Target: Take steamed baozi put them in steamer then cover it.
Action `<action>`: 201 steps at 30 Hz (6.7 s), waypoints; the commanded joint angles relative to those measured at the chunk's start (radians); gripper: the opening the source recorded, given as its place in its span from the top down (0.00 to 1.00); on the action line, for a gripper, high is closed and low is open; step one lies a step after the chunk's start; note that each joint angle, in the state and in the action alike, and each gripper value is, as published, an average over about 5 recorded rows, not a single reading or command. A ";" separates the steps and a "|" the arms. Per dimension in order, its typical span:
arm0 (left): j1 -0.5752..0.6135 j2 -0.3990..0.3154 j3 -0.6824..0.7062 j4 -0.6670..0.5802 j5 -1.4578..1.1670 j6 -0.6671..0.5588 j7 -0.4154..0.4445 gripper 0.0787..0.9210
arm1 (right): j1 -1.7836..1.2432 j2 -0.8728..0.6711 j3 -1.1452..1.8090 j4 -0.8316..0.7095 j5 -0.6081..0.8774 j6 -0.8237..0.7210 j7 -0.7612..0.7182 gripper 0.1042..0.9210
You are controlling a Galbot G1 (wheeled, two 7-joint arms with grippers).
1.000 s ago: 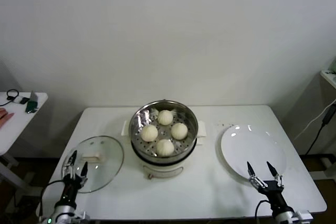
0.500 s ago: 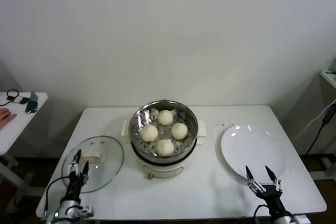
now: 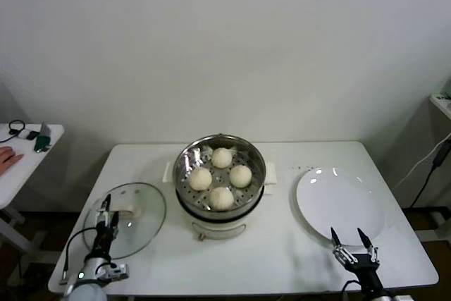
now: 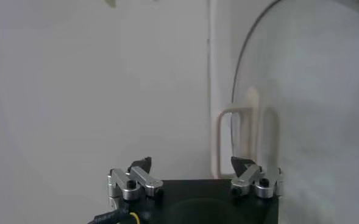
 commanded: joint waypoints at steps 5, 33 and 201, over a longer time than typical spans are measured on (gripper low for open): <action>-0.027 -0.014 0.010 0.048 0.023 0.011 -0.008 0.30 | 0.008 0.010 -0.013 -0.011 -0.016 0.001 0.001 0.12; 0.036 0.144 0.017 -0.331 -0.310 0.159 0.183 0.93 | 0.006 0.018 -0.008 -0.005 -0.089 -0.030 0.039 0.12; 0.196 0.077 0.128 -0.237 -1.734 -0.218 0.328 0.12 | 0.076 0.011 -0.021 -0.044 -0.144 0.028 0.062 0.12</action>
